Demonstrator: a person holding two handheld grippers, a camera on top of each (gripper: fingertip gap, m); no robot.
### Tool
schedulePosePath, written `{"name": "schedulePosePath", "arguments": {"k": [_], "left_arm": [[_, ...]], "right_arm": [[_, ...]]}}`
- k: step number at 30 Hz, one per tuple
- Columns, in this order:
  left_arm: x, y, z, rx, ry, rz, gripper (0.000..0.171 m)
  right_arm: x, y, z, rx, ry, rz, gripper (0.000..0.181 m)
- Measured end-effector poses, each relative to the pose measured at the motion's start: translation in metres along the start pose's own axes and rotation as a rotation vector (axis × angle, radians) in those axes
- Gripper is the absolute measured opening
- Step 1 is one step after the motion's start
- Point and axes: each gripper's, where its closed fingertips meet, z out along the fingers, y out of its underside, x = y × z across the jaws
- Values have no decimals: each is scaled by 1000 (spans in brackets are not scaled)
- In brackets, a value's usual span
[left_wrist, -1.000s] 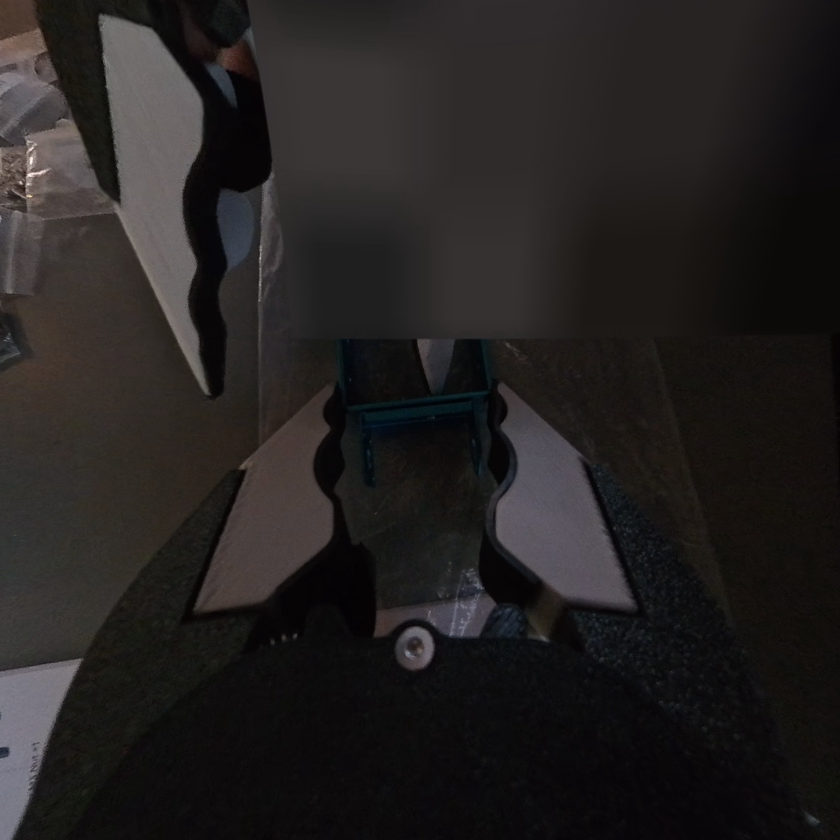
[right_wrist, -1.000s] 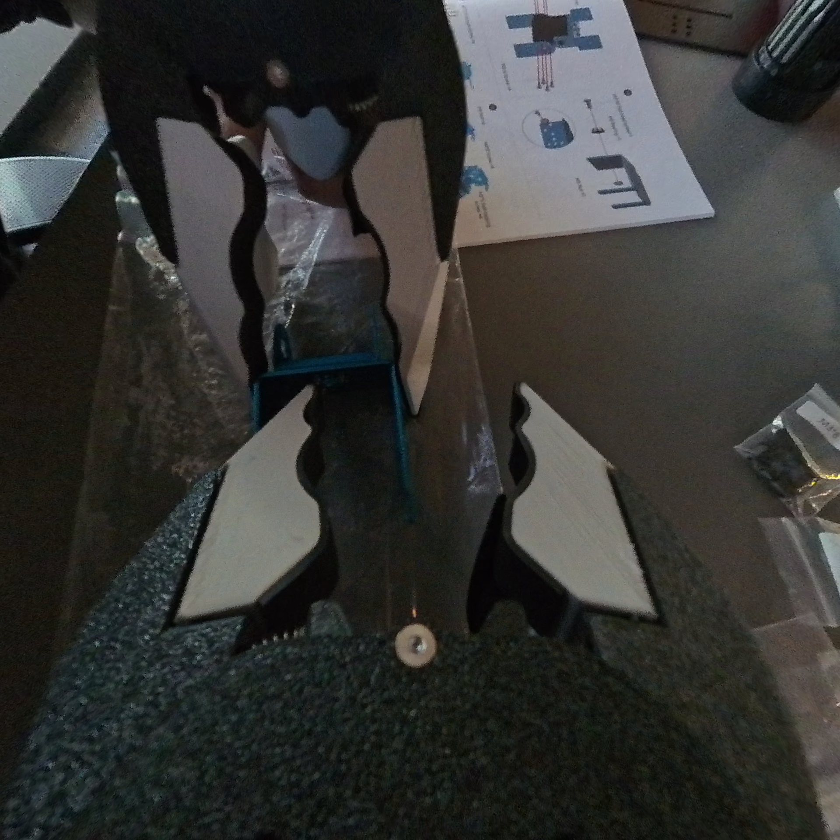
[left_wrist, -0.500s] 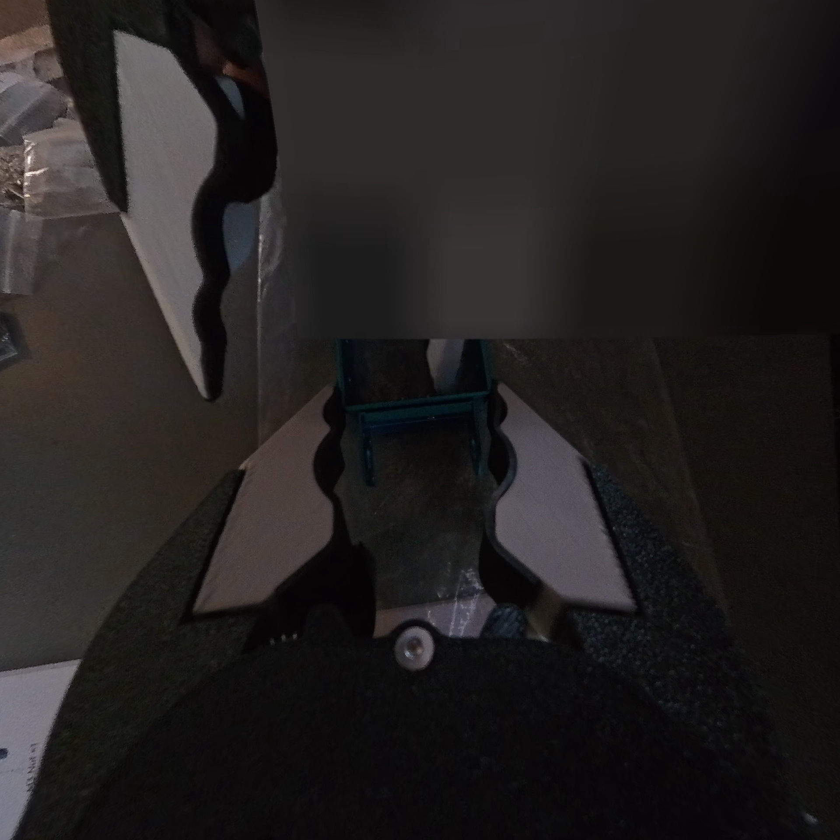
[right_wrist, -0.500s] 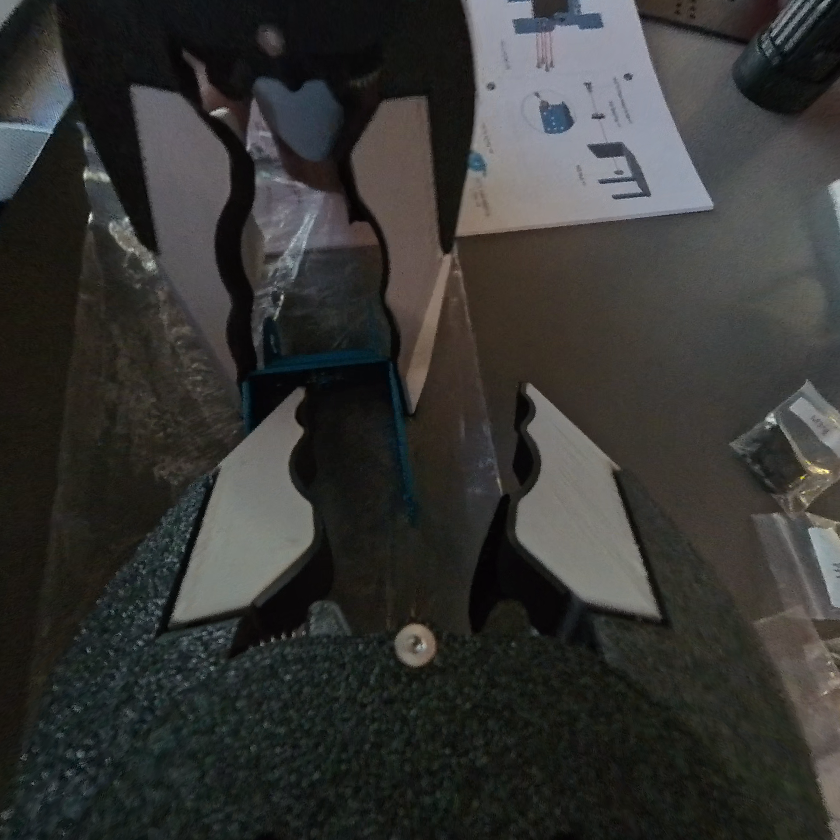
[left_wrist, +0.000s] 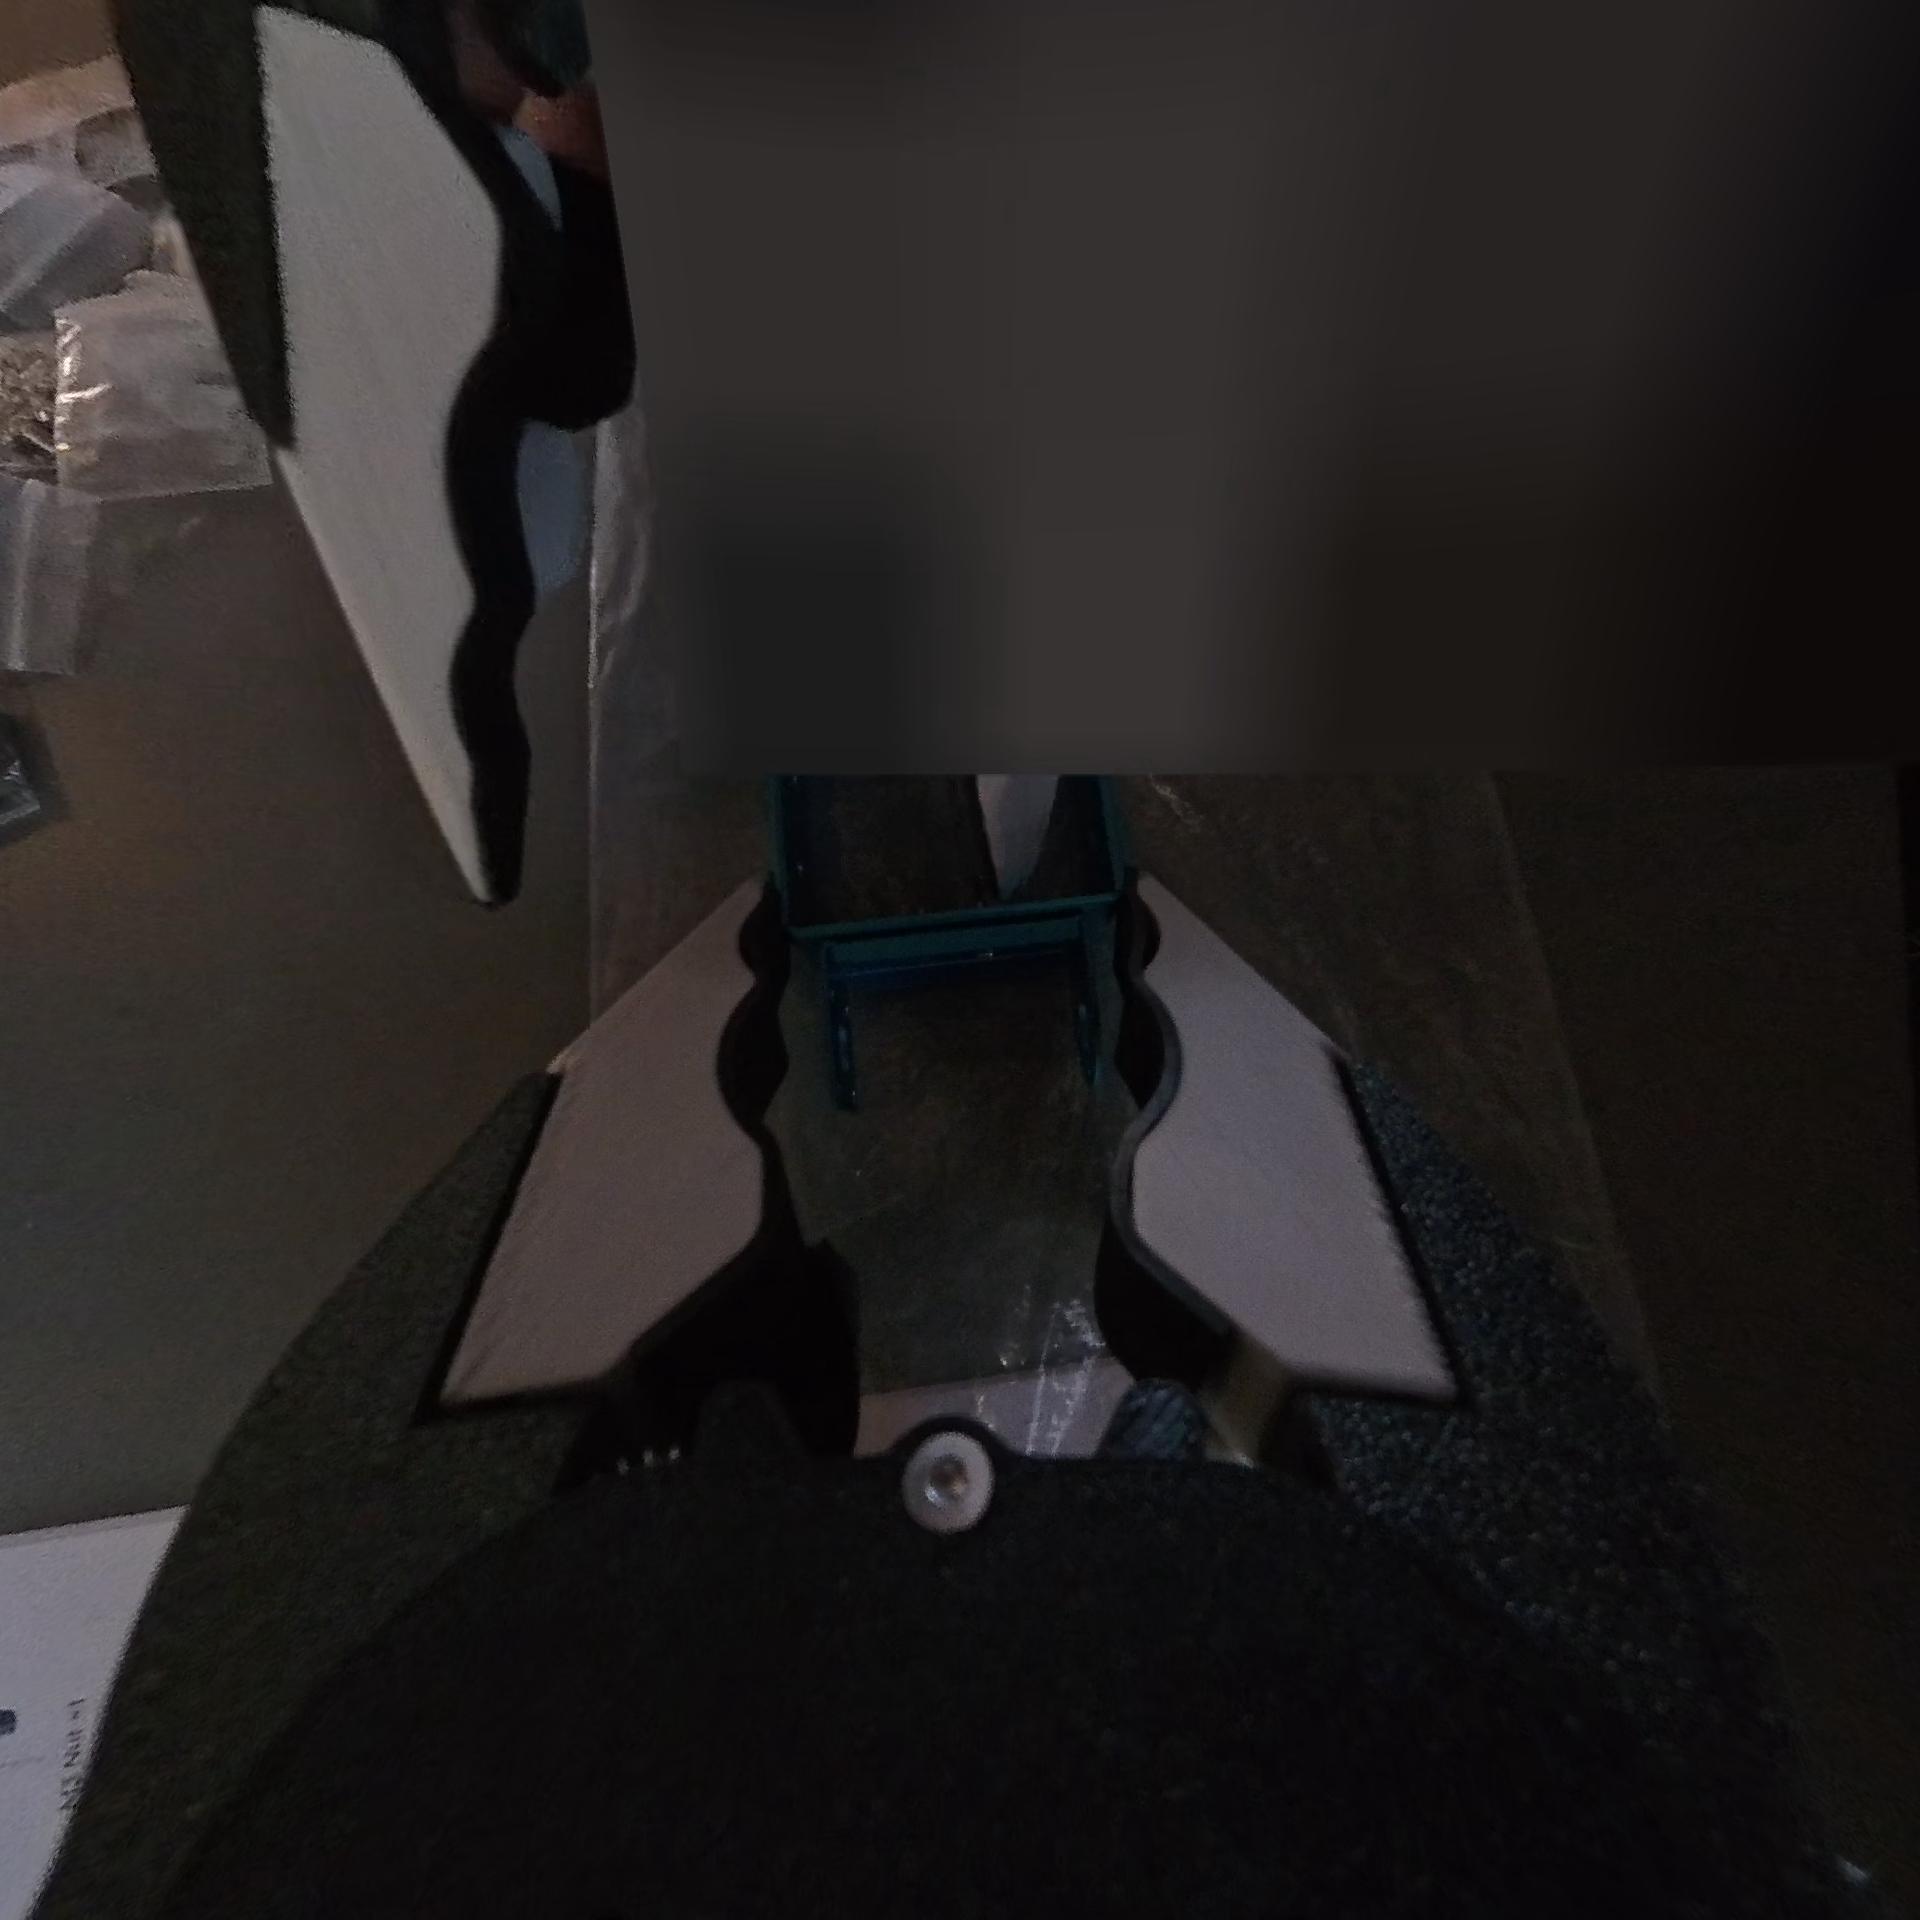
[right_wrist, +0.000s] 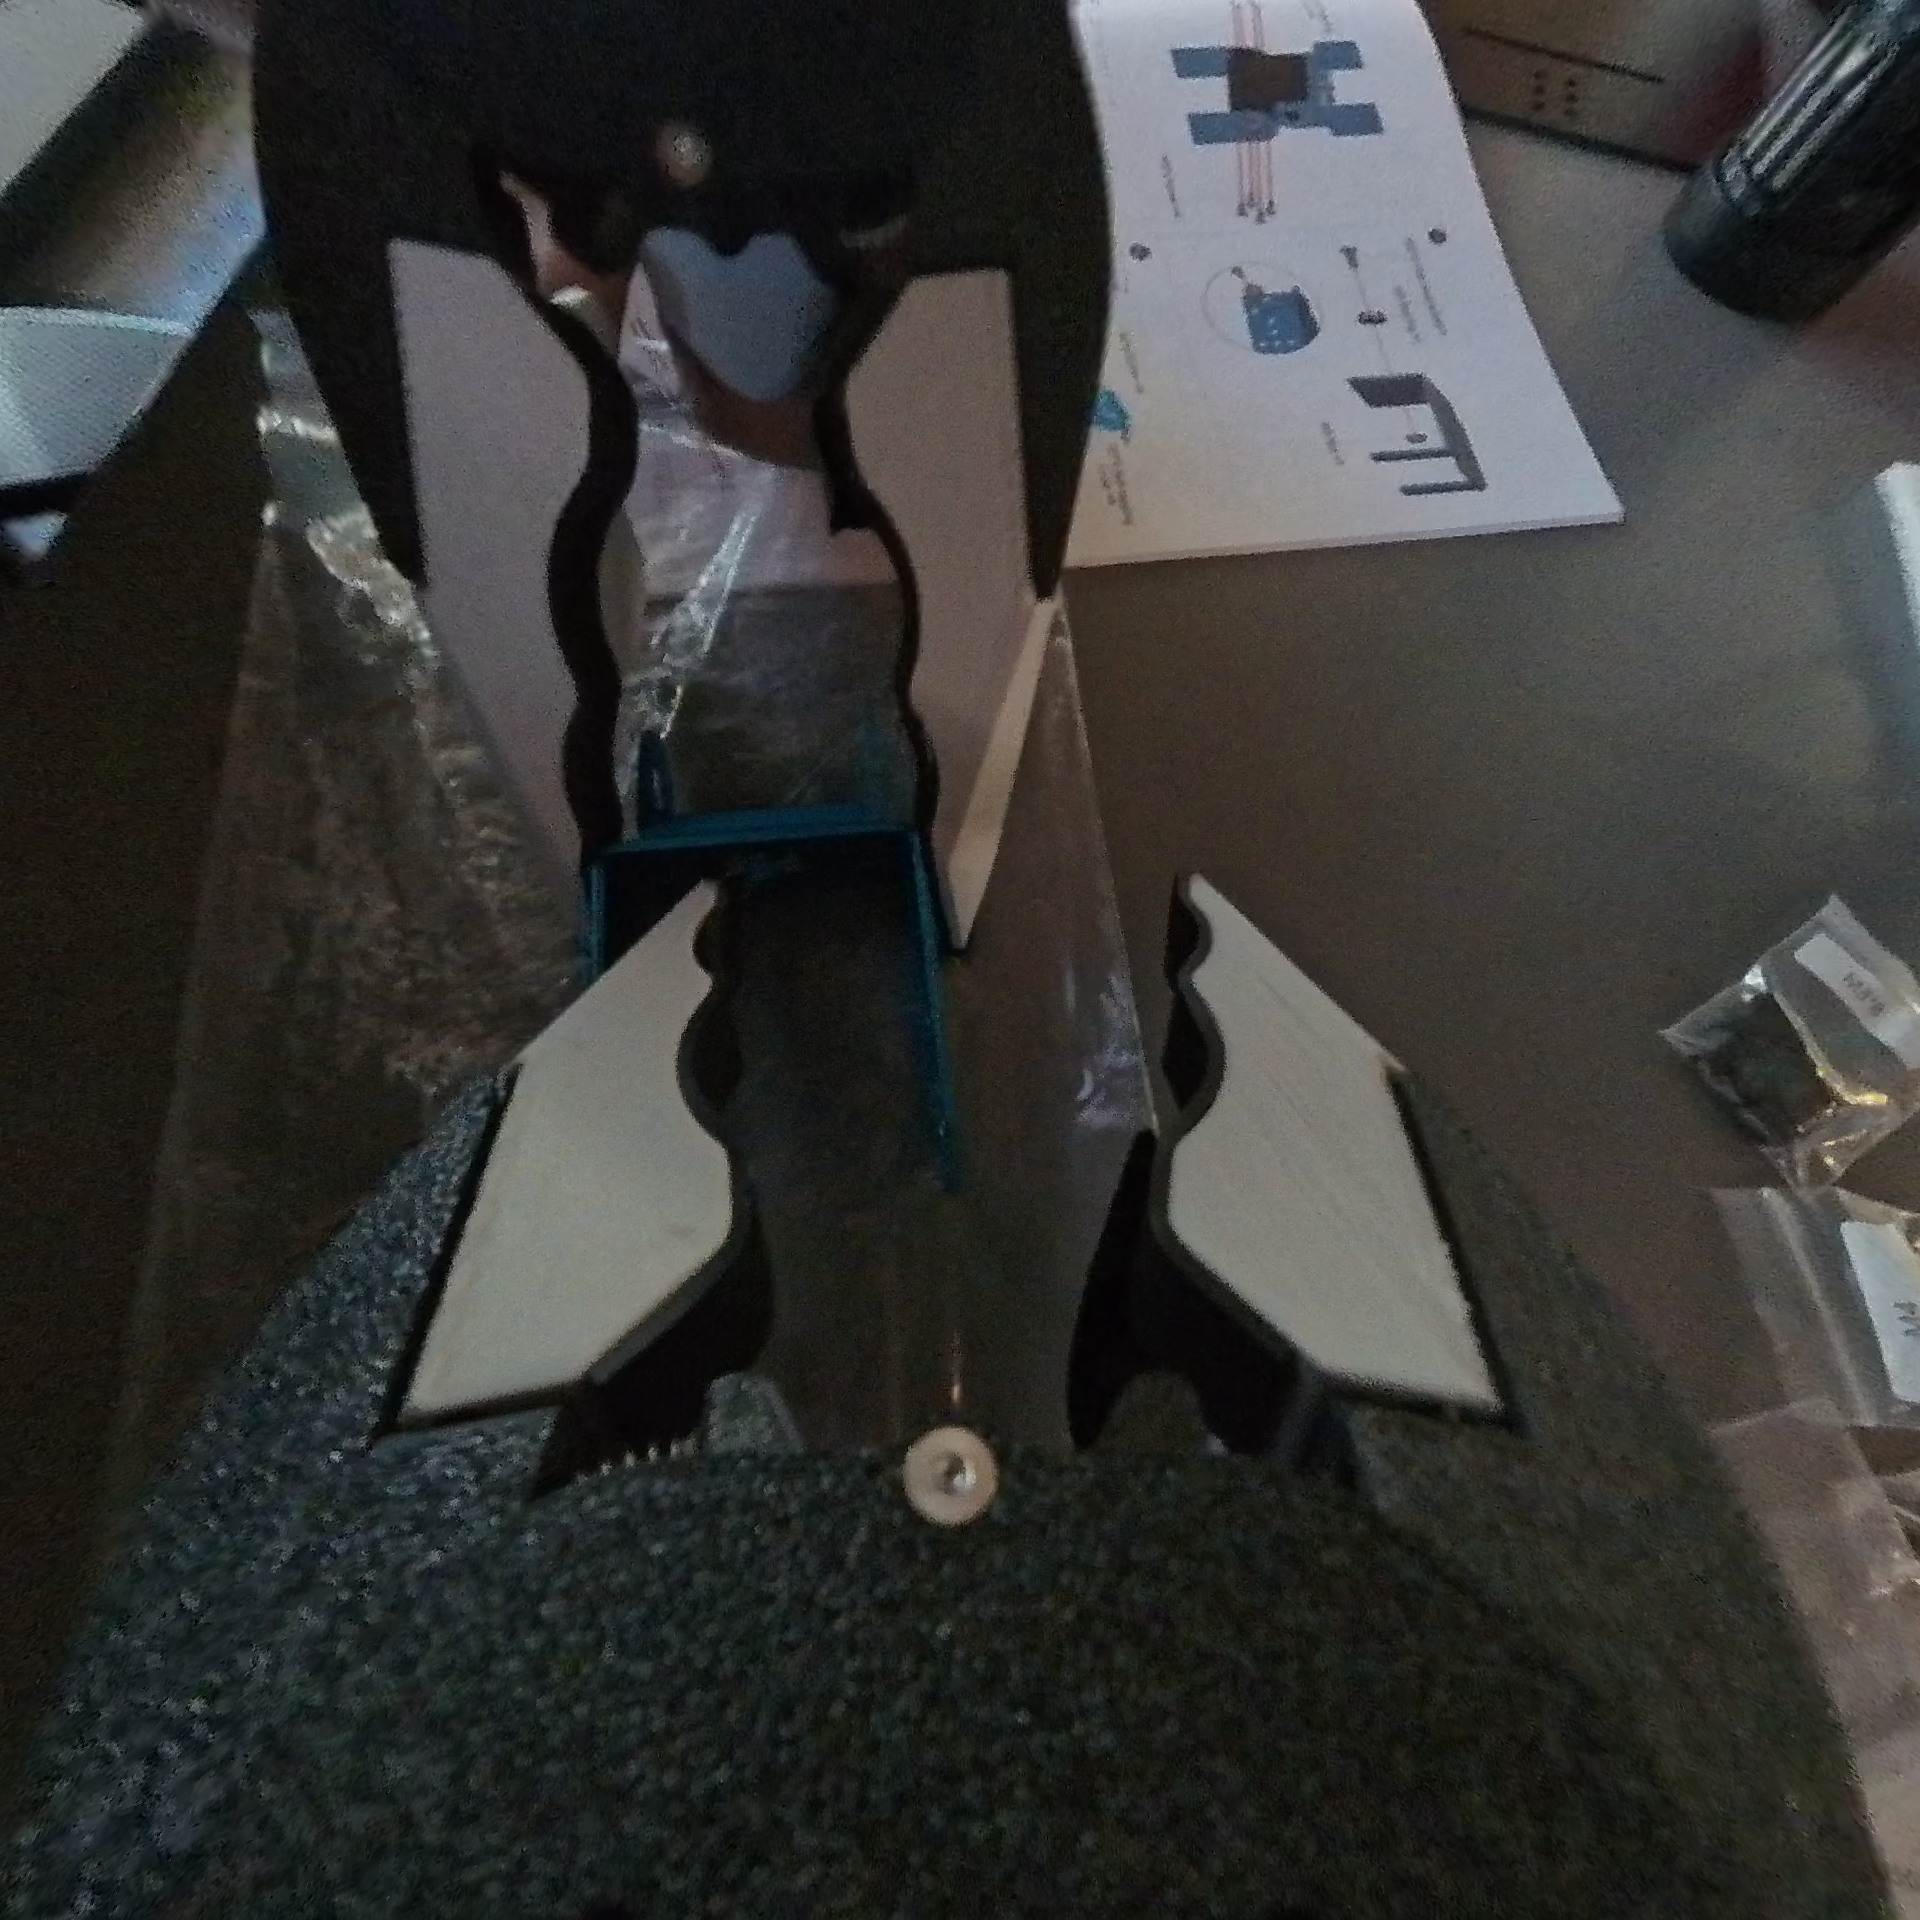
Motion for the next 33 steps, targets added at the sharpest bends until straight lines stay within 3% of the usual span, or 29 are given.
{"name": "schedulePosePath", "arguments": {"k": [5,8,20,25,29,33], "left_arm": [[0,0,0,0,1,-1,64],[0,0,0,0,1,-1,64],[0,0,0,0,2,-1,64],[0,0,0,0,3,-2,64],[0,0,1,0,3,-2,64],[0,0,1,0,2,-2,64]], "right_arm": [[6,3,3,-22,16,38,92],[3,-1,-2,10,1,34,85],[-3,2,3,-23,13,-26,86],[6,0,-1,5,11,51,91],[0,4,3,-30,26,-19,87],[8,1,0,-4,16,62,93]]}}
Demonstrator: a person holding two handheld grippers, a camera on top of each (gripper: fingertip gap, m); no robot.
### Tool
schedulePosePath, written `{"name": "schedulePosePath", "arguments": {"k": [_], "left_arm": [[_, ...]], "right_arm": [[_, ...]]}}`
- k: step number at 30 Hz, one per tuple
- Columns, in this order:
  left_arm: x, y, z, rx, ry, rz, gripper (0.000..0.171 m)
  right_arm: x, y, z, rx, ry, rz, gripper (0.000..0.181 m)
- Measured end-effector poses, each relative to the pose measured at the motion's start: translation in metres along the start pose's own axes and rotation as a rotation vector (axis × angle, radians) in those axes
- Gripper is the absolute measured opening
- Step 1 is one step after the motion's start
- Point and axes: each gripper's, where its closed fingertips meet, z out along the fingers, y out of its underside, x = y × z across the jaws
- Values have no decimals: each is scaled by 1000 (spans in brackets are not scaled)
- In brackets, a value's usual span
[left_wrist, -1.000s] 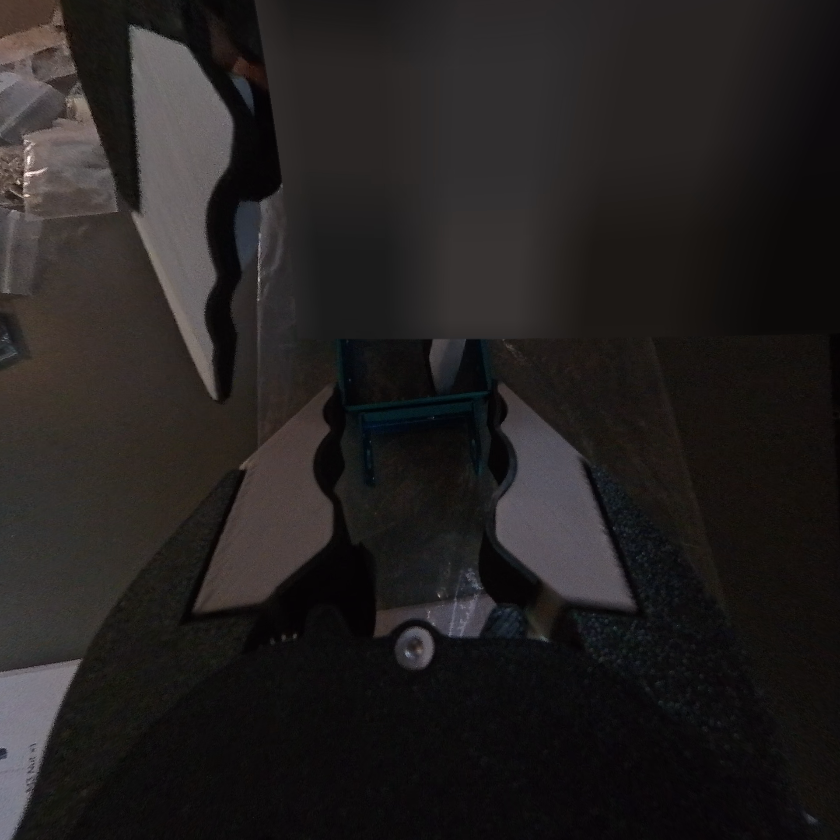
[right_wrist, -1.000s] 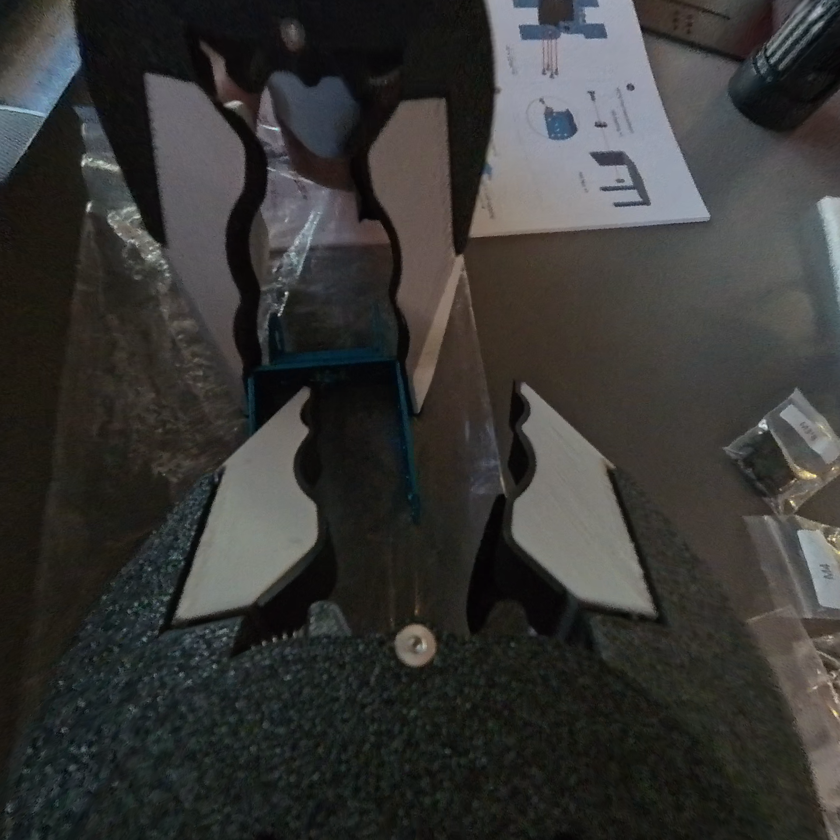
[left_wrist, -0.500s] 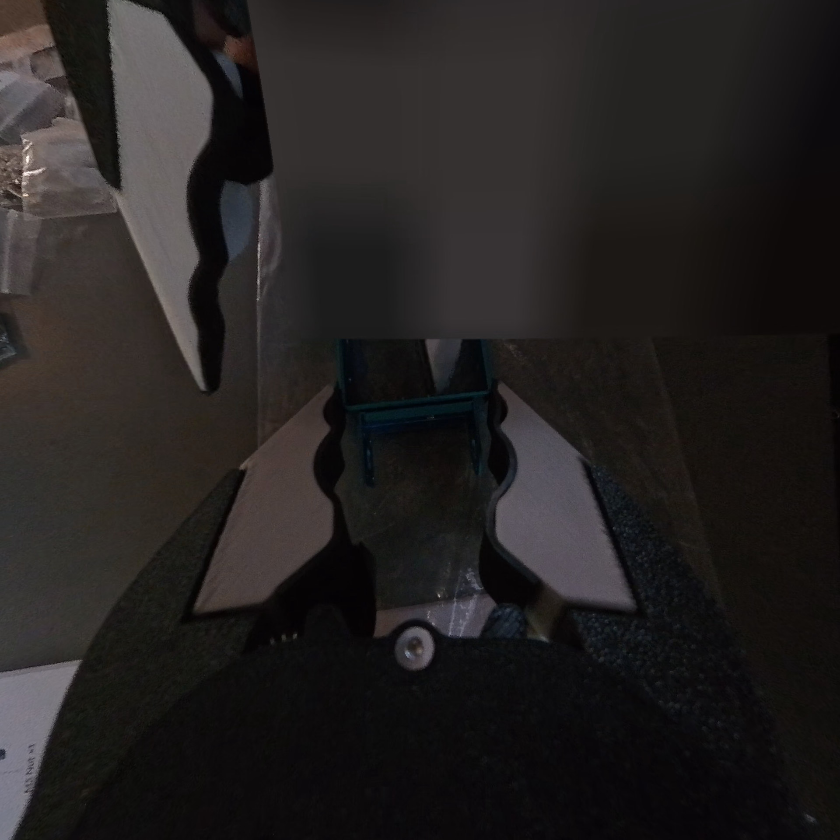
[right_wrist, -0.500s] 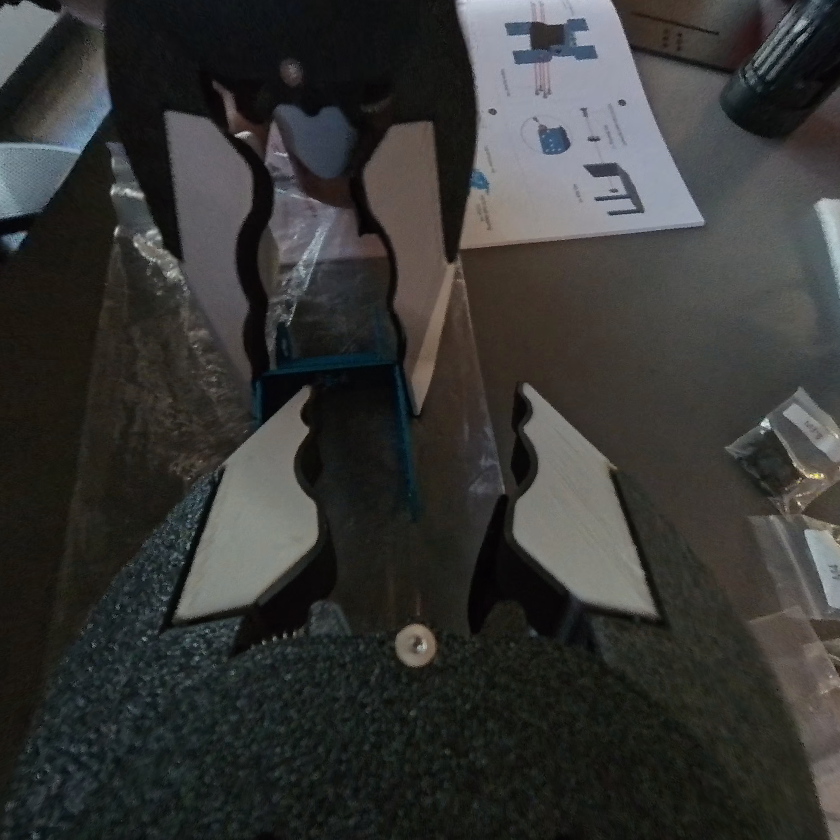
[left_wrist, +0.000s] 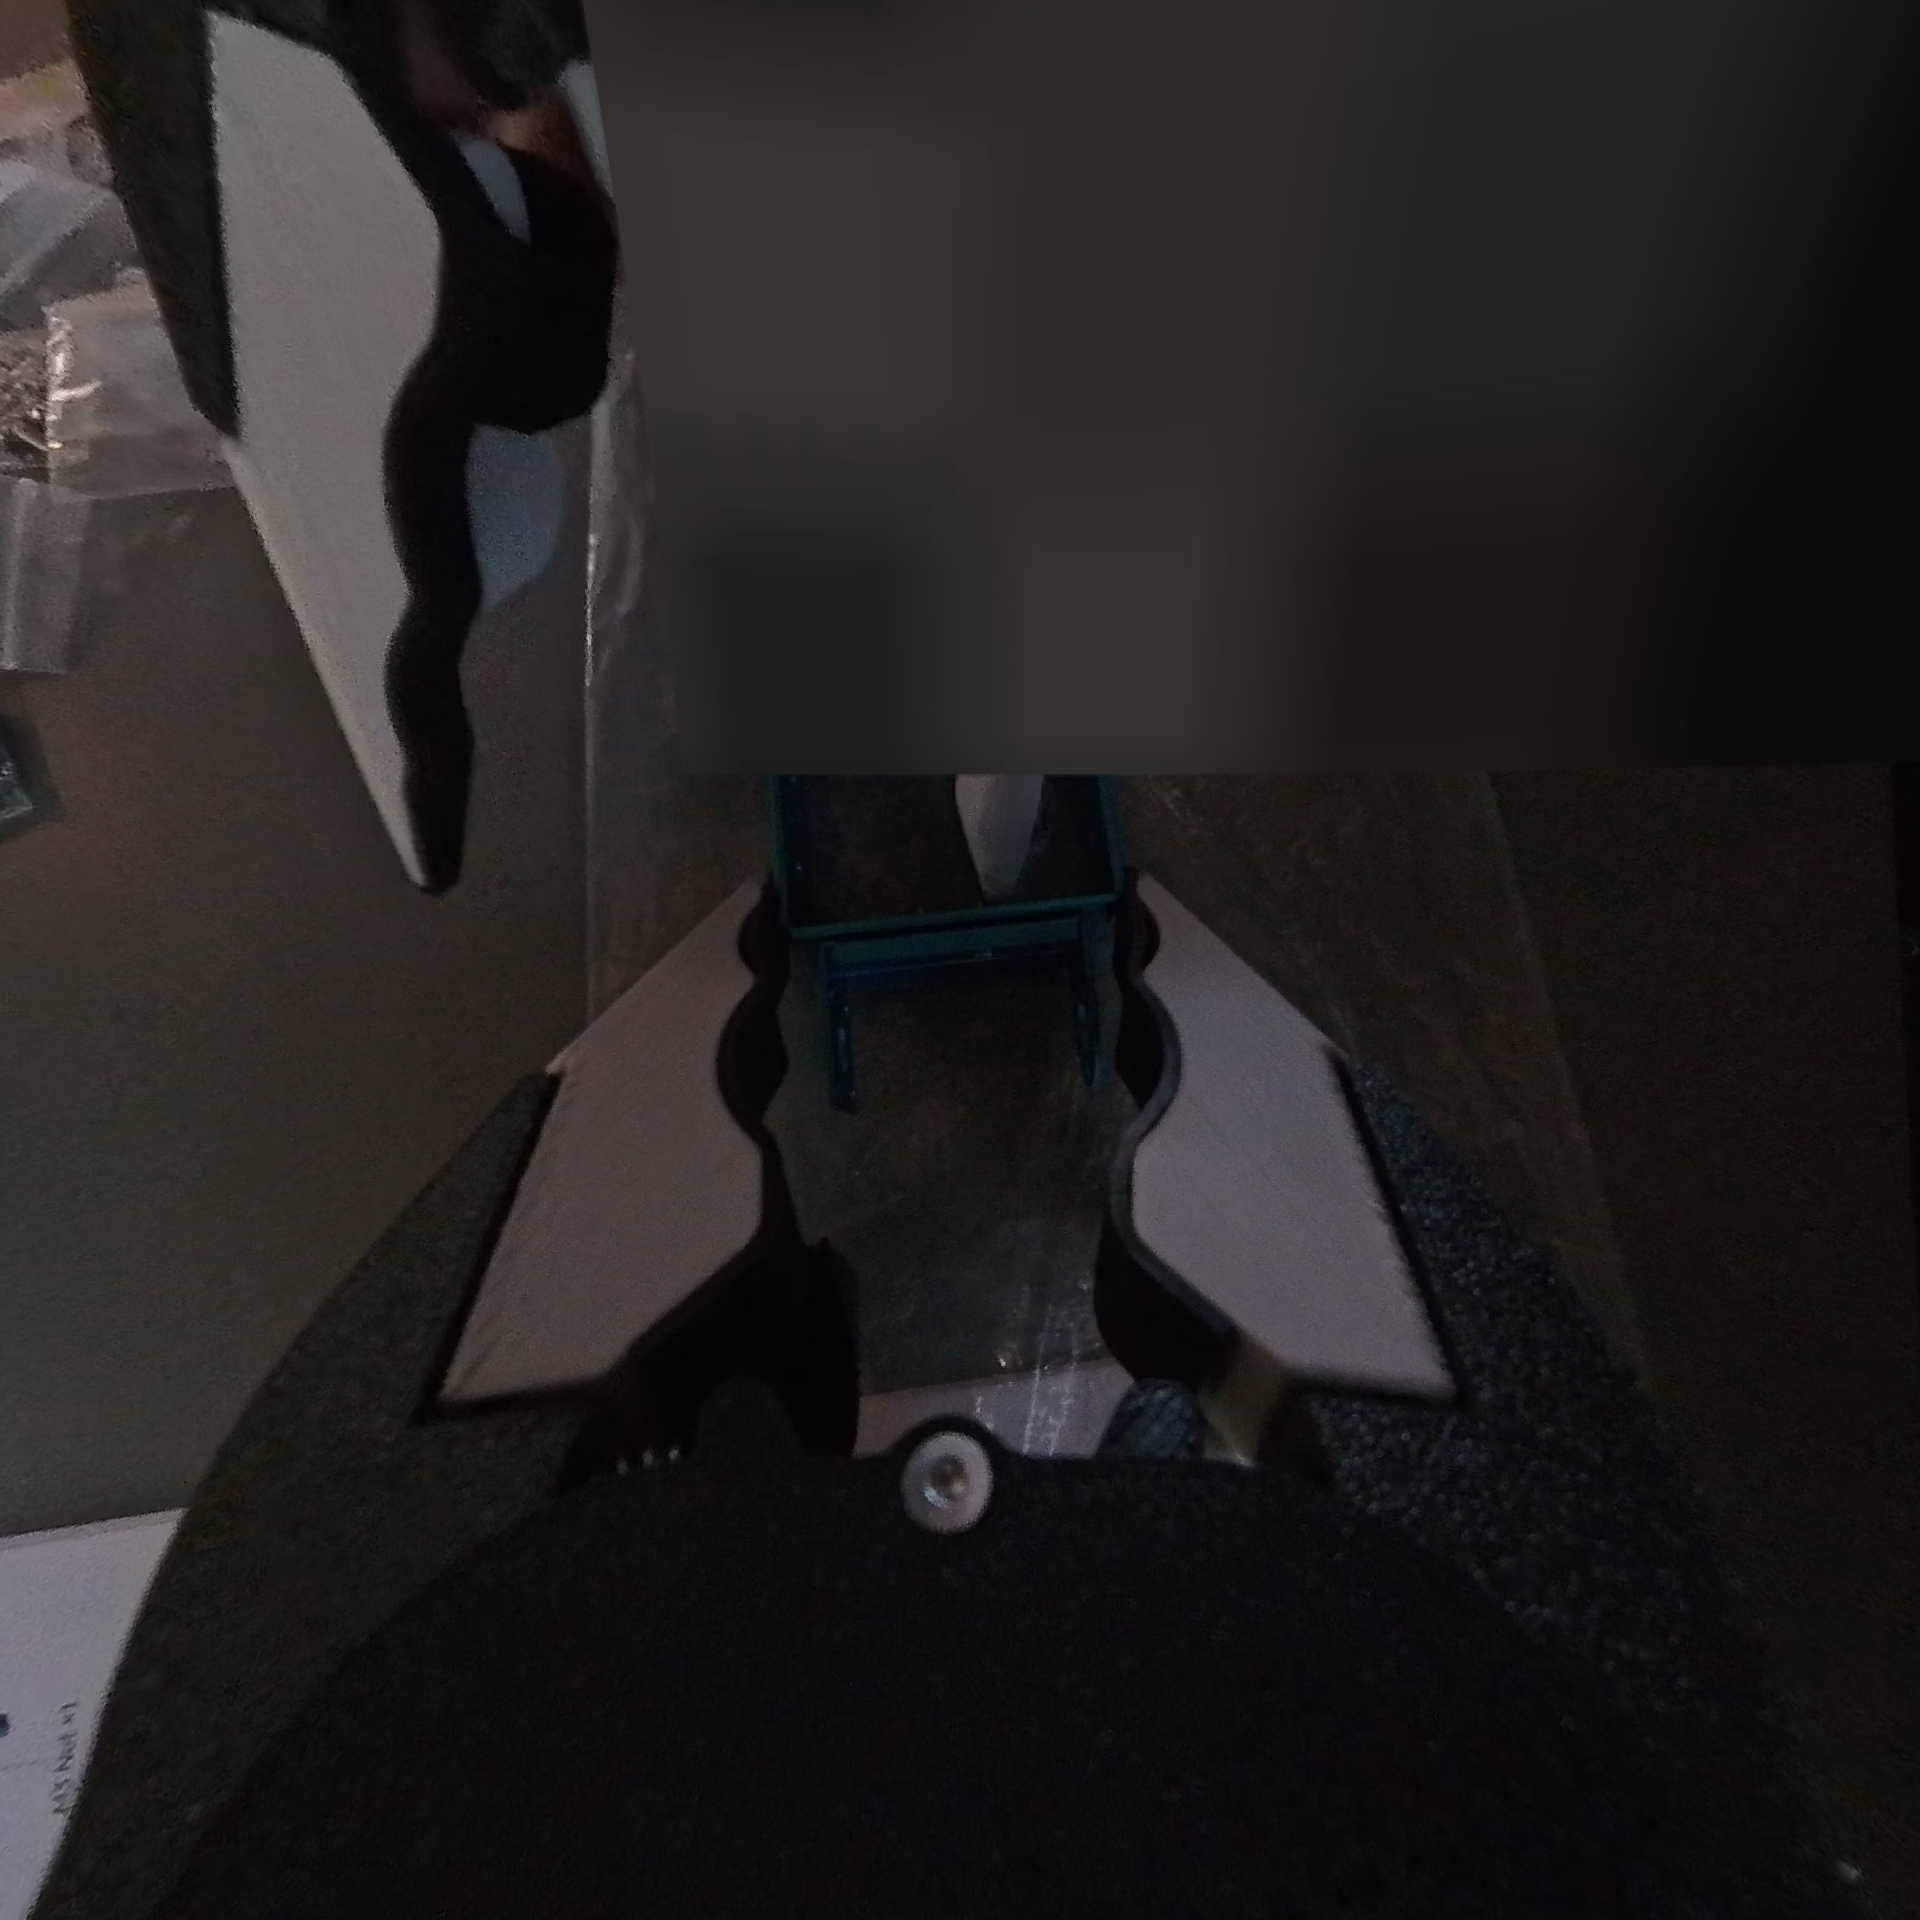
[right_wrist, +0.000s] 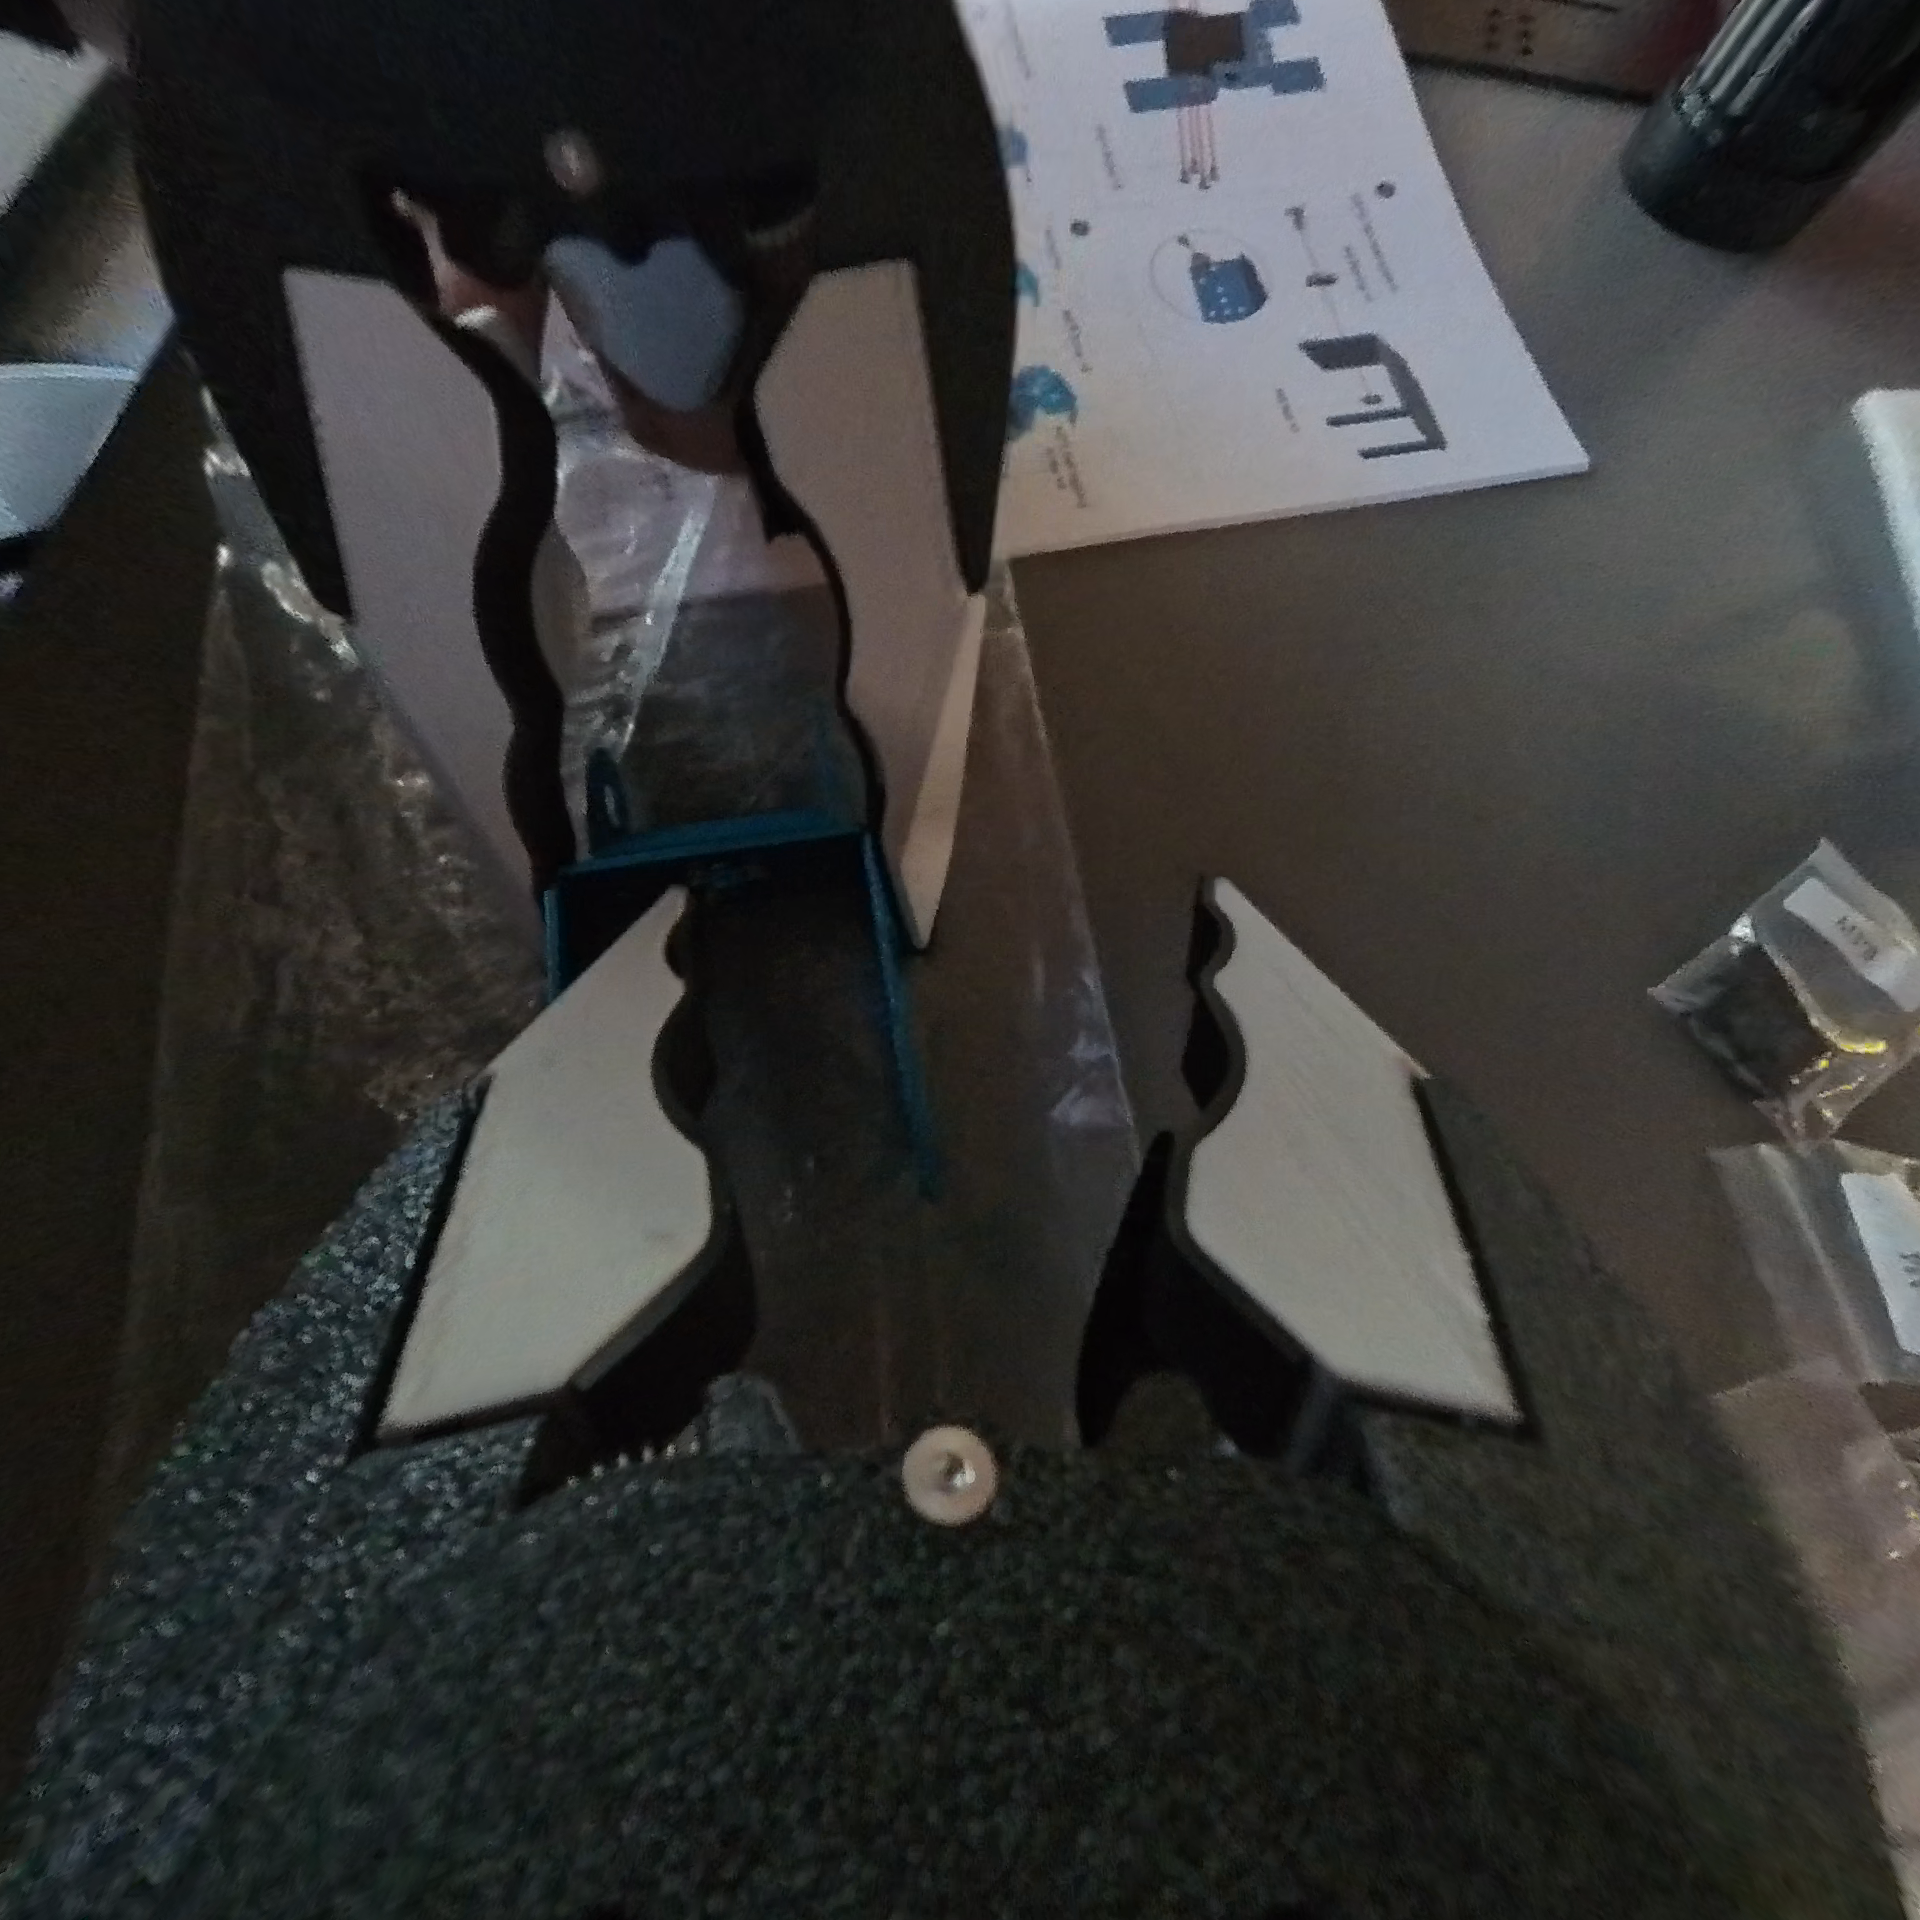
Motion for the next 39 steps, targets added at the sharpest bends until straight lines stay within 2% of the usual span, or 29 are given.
{"name": "schedulePosePath", "arguments": {"k": [5,8,10,12,15,18,21,24,27,31,35,39], "left_arm": [[0,0,0,0,0,0,63],[0,0,0,0,0,0,64],[0,0,0,0,0,-1,64],[0,0,0,0,0,0,64],[0,0,0,0,1,0,64],[0,0,0,0,1,-1,64],[0,0,0,0,1,-1,63],[0,0,0,0,1,-1,64],[0,0,0,0,2,-2,64],[0,0,0,0,2,-1,64],[0,0,0,0,2,-2,64],[0,0,0,0,1,-1,65]], "right_arm": [[-7,3,3,-24,12,-75,87],[0,3,3,-25,13,-17,96],[2,0,-1,5,5,6,96],[-4,-1,-2,10,-5,-26,87],[-6,4,3,-29,22,-77,88],[0,3,2,-19,12,-12,96],[-2,-1,-2,12,-2,-18,90],[-7,3,2,-23,18,-79,89],[0,2,2,-19,25,-27,96],[-4,-2,-3,18,13,-47,89],[-3,3,3,-24,35,-67,92],[-1,-3,-3,23,34,-38,91]]}}
